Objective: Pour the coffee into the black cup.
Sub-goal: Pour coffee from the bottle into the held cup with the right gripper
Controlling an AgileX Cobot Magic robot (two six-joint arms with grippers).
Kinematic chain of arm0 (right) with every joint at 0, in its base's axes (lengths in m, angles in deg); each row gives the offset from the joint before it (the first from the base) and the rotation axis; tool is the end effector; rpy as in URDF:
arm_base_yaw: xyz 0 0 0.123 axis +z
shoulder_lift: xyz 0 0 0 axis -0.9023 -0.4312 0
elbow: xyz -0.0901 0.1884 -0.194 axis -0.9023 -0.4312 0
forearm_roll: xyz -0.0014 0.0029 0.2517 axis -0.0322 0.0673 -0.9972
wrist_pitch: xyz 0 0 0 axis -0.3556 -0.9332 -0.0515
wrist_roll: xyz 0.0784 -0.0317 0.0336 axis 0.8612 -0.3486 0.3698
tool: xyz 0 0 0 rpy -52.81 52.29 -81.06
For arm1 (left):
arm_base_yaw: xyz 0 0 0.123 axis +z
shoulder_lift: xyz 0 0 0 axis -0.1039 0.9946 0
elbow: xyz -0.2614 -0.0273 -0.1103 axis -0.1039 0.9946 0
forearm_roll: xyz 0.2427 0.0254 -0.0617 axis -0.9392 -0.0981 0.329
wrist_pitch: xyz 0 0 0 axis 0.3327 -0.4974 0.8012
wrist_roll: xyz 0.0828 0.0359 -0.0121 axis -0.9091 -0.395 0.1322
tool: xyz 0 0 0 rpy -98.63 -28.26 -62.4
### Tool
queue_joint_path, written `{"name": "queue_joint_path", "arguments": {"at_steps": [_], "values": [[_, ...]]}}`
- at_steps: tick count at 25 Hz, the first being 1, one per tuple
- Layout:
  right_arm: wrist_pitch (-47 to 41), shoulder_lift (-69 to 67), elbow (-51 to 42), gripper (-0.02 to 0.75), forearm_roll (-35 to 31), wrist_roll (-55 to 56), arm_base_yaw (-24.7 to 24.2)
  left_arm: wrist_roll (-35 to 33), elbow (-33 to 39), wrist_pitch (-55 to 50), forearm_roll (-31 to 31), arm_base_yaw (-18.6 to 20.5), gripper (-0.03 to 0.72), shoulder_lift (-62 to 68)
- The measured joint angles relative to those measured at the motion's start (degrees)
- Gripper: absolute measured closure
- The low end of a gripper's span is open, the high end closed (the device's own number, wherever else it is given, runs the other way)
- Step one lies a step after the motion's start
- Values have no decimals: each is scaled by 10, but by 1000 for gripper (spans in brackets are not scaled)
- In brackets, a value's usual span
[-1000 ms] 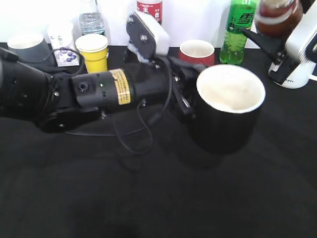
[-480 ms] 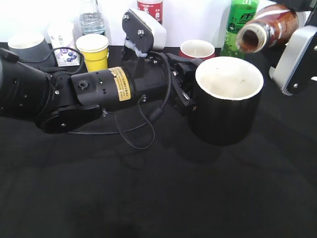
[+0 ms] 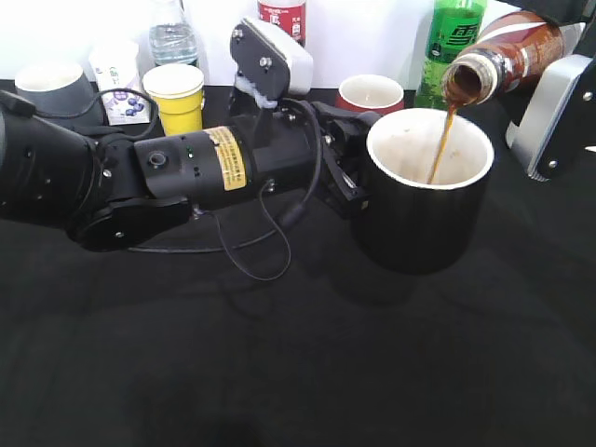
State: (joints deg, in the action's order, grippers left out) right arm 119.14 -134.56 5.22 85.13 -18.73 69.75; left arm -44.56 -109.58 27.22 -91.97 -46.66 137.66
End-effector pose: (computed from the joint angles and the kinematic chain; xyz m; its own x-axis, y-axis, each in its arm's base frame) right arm 0.2761 0.0744 0.2538 0.6091 -0.7814 -0.1358 -0.0572 0.1275 -0.9902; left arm 0.2703 -0.2820 0.2052 0.0040 0.0859 -0.9963 0.9084 0.4163 0.0396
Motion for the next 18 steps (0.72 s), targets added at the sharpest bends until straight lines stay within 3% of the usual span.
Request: {"name": "queue_joint_path", "arguments": {"at_steps": [18], "values": [[0,0,0,210,-5,-30,0,0,0,-3,0,0,645,0]]}}
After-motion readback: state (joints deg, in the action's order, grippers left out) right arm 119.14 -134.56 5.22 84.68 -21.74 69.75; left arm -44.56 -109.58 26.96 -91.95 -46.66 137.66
